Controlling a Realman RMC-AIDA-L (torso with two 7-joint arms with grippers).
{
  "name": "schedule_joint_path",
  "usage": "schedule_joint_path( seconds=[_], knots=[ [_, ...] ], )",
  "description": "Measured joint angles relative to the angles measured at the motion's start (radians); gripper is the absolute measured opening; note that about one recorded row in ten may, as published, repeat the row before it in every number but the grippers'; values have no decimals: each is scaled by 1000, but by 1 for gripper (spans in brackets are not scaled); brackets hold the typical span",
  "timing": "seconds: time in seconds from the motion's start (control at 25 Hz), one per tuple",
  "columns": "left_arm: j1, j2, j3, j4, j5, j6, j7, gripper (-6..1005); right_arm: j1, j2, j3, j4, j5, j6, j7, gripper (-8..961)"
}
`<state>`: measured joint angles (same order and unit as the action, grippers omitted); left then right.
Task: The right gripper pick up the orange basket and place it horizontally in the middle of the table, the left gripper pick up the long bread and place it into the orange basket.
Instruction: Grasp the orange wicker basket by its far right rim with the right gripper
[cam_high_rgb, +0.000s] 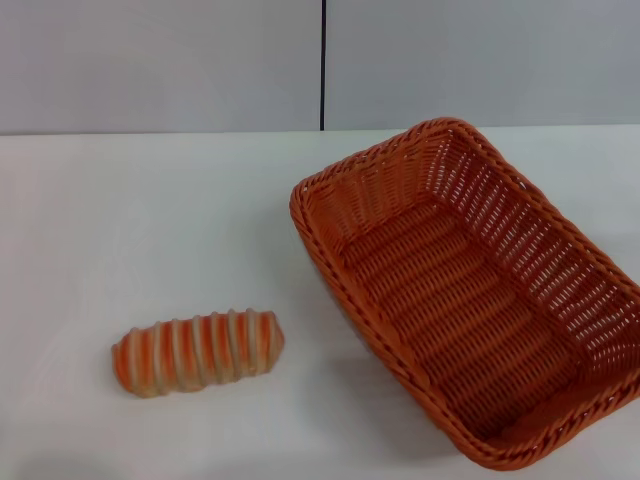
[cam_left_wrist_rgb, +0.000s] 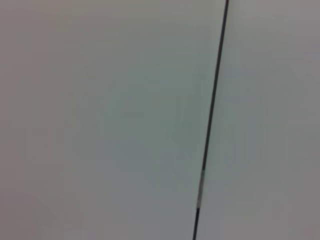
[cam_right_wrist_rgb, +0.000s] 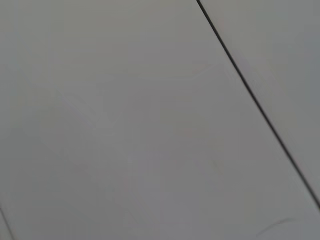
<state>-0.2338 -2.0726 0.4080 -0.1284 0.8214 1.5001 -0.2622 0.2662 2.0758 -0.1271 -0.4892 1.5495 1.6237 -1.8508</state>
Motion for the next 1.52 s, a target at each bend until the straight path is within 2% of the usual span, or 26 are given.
schedule_joint_path(
  seconds=[0.08, 0.16, 0.2, 0.24, 0.48, 0.56, 0.6, 0.64, 0.8, 0.84, 0.96, 1.16, 1.36, 1.52],
  knots=[
    [-2, 0, 0, 1, 1, 5, 0, 522, 4, -1, -7, -46, -18, -5, 79, 580],
    [-2, 0, 1, 0, 1, 19, 0, 522, 11, -1, -18, -150, -66, -32, 263, 580],
    [-1, 0, 4, 0, 2, 35, 0, 522, 17, -2, -37, -255, -129, -66, 435, 580],
    [-1, 0, 4, 0, 2, 35, 0, 522, 17, -2, -37, -255, -129, -66, 435, 580],
    [6, 2, 7, 6, 3, 39, 0, 522, 50, -11, -125, -547, -357, -82, 822, 579],
    [7, 2, 3, 7, 3, 32, 0, 521, 62, -24, -178, -627, -437, -65, 926, 579],
    [6, 2, 2, 7, 3, 28, 0, 521, 73, -42, -243, -680, -502, -37, 998, 579],
    [5, 2, 2, 6, 3, 26, 0, 521, 73, -42, -243, -680, -502, -37, 998, 579],
    [0, 1, 4, 6, 3, 24, 0, 521, 124, -94, -368, -683, -537, 57, 1083, 580],
    [-2, 1, 5, 6, 3, 24, 0, 521, 139, -100, -384, -674, -546, 63, 1098, 580],
    [-4, 0, 7, 7, 2, 20, 0, 521, 169, -109, -404, -651, -576, 70, 1117, 580],
    [1, 0, 2, 3, -1, 16, 0, 520, 266, -128, -443, -543, -694, 73, 1130, 581],
    [16, 0, 2, 0, 1, 15, 0, 520, 360, -138, -476, -434, -820, 43, 1132, 581],
    [29, 1, 3, 1, 0, 15, 0, 520, 408, -140, -482, -373, -868, 8, 1131, 580]
  ],
)
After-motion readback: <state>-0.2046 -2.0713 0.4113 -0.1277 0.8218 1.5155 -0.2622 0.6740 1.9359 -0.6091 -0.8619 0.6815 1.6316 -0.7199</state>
